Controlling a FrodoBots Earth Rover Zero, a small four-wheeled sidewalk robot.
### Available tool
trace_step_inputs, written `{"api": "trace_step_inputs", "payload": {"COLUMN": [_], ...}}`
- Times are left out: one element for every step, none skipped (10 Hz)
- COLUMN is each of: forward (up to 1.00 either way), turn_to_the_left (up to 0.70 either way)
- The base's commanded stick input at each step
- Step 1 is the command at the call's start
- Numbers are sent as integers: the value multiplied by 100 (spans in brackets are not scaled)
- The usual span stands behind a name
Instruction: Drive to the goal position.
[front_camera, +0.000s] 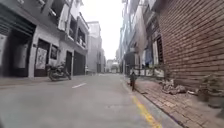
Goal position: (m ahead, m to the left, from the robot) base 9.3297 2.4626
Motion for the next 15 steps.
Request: {"api": "trace_step_inputs", "payload": {"forward": [46, 46, 46, 46, 46, 46, 46, 46, 46, 46, 46, 46, 46, 46, 46], "turn_to_the_left": [0, 0, 0, 0, 0, 0, 0, 0, 0, 0, 0, 0, 0, 0, 0]}}
